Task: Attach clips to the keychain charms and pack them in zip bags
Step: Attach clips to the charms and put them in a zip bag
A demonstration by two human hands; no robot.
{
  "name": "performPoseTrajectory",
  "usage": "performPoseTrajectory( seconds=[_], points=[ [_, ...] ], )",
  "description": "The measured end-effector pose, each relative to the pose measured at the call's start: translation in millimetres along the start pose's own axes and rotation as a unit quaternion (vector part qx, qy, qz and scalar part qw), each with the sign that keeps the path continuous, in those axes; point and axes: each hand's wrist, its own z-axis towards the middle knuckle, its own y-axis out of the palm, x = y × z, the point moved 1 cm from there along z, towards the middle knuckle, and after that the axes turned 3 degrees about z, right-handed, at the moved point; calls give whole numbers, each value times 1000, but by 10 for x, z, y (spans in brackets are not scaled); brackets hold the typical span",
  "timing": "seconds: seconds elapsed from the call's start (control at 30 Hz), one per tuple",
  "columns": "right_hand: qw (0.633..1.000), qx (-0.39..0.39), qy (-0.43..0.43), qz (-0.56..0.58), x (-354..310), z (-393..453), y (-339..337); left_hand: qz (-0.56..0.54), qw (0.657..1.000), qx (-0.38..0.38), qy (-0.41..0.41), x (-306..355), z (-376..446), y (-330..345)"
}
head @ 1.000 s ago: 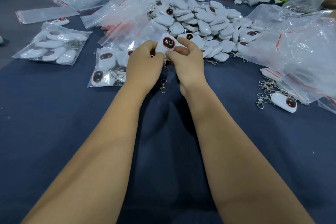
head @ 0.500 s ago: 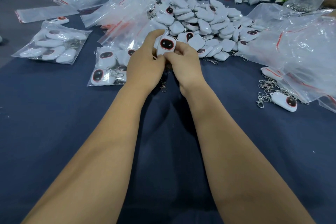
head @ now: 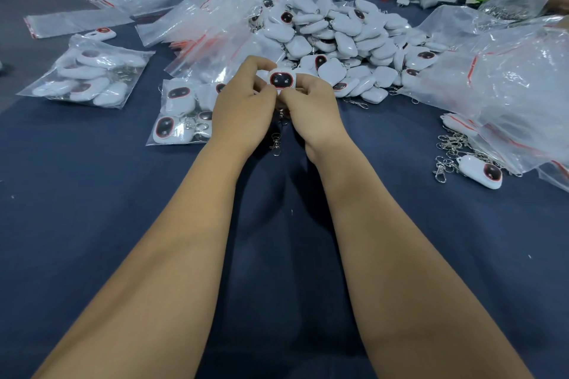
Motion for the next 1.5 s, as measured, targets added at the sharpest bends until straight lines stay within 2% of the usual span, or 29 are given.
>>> performPoseTrajectory(
  seconds=[0.27,0.47,0.73,1.17,1.5],
  points=[
    [998,21,33,45,-15,12,-22,1,1000,-15,-5,34,-30,-5],
    [992,-14,39,115,-28,-2,-41,-11,1000,-17,-5,33,-35,-11],
    [997,-31,12,76,18,30,-42,-1,1000,-7,-5,17,-26,-10],
    [995,-46,16,88,2,28,-58,-2,1000,-6,17,-6,-4,1],
    [996,-29,18,78,-10,21,-46,2,999,-4,32,-1,-3,14]
  ],
)
